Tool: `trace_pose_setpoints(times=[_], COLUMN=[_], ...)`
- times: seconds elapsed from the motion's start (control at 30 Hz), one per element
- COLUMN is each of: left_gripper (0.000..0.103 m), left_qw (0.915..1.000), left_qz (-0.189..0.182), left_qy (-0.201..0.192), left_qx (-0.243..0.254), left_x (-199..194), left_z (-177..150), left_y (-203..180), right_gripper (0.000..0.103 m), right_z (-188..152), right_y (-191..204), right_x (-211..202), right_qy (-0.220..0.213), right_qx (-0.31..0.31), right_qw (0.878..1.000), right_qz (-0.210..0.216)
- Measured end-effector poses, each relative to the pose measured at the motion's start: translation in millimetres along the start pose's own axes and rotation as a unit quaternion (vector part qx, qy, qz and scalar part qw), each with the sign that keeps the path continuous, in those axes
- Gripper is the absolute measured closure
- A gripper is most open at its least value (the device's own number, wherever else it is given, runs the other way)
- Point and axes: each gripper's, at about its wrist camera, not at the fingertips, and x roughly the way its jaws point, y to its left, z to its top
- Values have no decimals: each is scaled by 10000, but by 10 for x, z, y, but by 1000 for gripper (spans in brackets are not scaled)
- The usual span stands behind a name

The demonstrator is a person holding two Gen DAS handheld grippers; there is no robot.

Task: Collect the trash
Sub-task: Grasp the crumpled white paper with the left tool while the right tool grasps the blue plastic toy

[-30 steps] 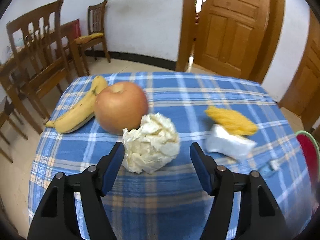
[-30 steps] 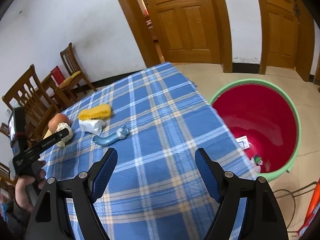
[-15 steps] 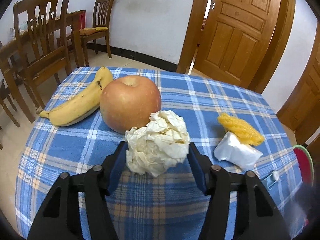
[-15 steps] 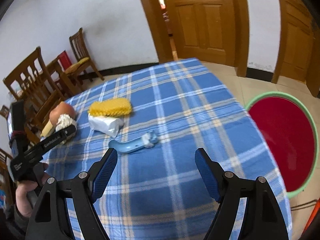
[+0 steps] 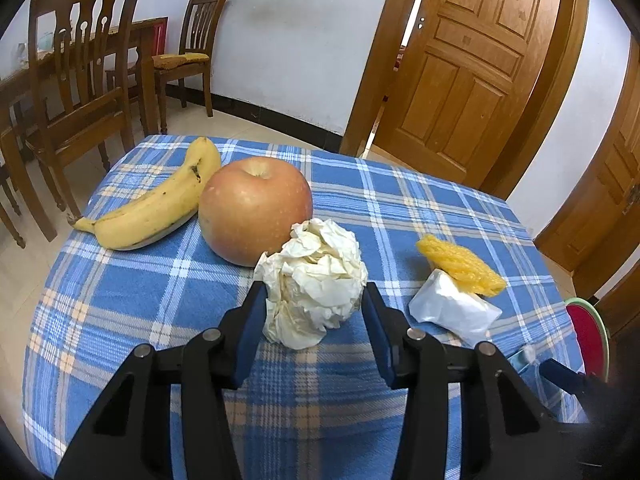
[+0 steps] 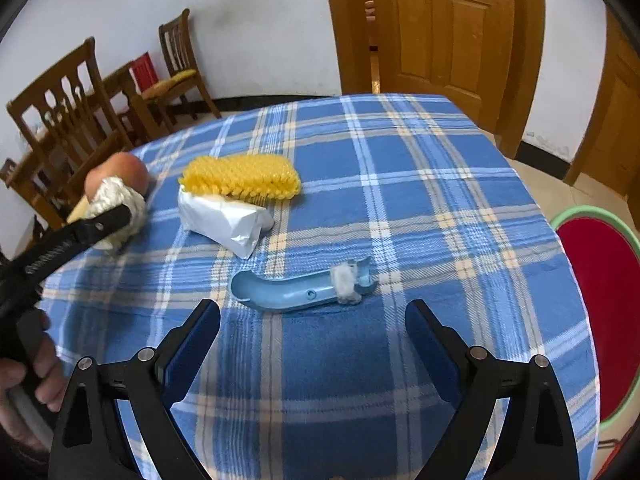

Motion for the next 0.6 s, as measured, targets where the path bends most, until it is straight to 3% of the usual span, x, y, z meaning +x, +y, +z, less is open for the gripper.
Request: trace_pose_setpoints(times=[0.2,0.23,0.3,0.6], left_gripper=[55,55,55,55], left_qw=[10000,10000,10000,10000], left_qz=[-28,-31,-40,-55], left_qy=[47,41,35,-50], left_qx=[-29,-30,-23,48], left_x=[15,7,-2,-60], left_z=[-9,-9,-11,-27], left_y=[15,17,12,-23], right_gripper=[11,13,27,27], right_z=[46,52,54,-1], right_y=[7,5,11,-12], right_x=[56,55,38,-124], right_qy=[-52,-64,-120,-232], right_qx=[14,30,16,180], right_qw=[9999,9999,9999,9995], right_qz=[-102,-106,-116,90])
